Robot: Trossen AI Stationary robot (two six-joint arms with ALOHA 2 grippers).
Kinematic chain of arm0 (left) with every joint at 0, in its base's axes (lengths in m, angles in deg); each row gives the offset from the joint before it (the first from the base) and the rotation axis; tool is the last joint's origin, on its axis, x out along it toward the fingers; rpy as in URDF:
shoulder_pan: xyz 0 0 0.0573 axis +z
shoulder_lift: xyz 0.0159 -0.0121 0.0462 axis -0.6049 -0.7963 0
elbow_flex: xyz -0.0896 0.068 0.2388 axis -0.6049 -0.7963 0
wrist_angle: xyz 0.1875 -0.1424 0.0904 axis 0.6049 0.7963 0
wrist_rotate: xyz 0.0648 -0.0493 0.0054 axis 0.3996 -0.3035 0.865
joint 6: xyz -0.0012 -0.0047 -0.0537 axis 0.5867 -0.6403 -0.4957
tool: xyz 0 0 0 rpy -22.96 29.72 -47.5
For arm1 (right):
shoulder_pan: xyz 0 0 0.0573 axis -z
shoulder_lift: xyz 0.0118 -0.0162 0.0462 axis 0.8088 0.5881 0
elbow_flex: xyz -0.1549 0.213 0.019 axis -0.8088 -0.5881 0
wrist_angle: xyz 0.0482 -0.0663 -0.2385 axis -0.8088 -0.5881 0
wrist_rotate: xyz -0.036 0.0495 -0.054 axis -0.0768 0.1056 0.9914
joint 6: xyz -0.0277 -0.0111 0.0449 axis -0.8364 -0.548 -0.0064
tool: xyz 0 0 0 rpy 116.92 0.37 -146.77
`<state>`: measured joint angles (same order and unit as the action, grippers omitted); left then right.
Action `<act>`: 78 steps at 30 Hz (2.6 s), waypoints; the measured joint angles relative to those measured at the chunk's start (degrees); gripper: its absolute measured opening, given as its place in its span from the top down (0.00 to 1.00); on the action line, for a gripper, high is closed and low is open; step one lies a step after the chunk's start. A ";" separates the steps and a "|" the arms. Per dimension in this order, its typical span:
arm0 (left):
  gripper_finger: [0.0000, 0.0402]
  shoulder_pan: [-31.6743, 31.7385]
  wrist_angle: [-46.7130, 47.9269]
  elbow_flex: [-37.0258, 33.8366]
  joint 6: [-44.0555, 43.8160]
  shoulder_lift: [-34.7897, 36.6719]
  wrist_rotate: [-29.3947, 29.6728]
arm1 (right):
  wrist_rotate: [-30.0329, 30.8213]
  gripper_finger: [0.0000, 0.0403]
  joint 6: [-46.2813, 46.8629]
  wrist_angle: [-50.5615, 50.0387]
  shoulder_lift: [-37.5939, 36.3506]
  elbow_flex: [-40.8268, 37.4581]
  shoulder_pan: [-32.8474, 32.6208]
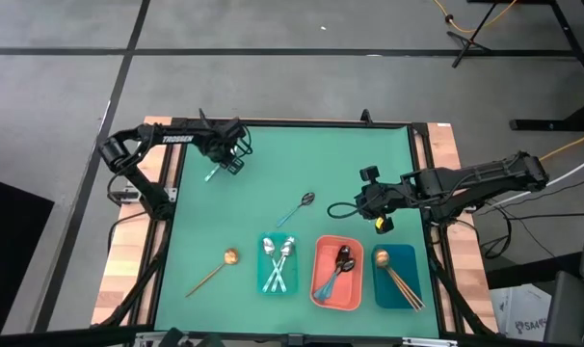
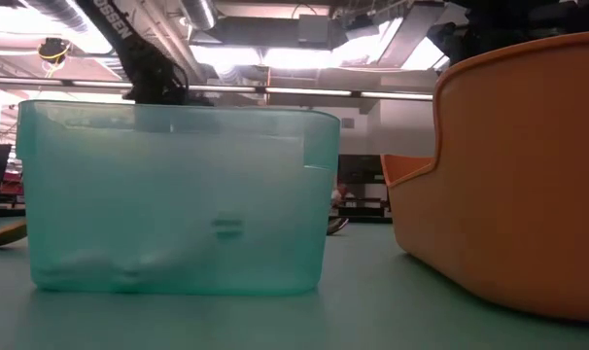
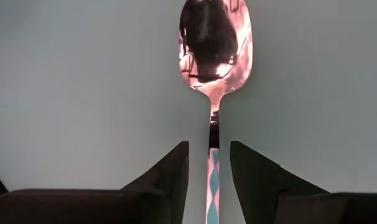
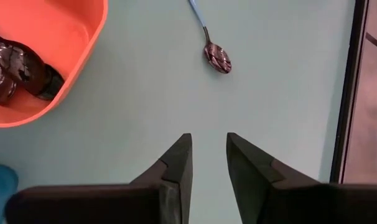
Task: Sort silverware by color (type)
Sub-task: Put the light blue spoon into the light blue bin
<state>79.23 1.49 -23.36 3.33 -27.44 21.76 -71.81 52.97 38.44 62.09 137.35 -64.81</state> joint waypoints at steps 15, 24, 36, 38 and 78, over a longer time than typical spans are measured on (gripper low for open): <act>0.75 -0.05 -3.47 -3.88 -0.36 0.20 -0.15 | 0.00 0.78 0.00 -0.07 0.00 0.00 0.01; 0.94 -0.37 -4.00 -3.98 -0.47 0.09 -0.83 | 0.00 0.78 0.00 -0.07 0.00 0.00 -0.01; 0.96 -4.19 -4.68 -3.44 -3.59 -0.07 1.19 | 0.00 0.78 0.00 -0.09 0.00 0.00 -0.01; 0.97 -5.37 -4.74 -2.77 -5.64 -0.20 0.49 | 0.00 0.78 0.00 -0.09 0.00 0.00 -0.01; 0.98 -51.16 -13.15 14.11 -48.48 0.31 -13.50 | -0.01 0.78 -0.02 -0.11 0.02 0.00 0.00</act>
<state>28.07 -11.66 -9.24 -45.15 -27.13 8.25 -71.81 52.95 38.33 62.11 137.35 -64.82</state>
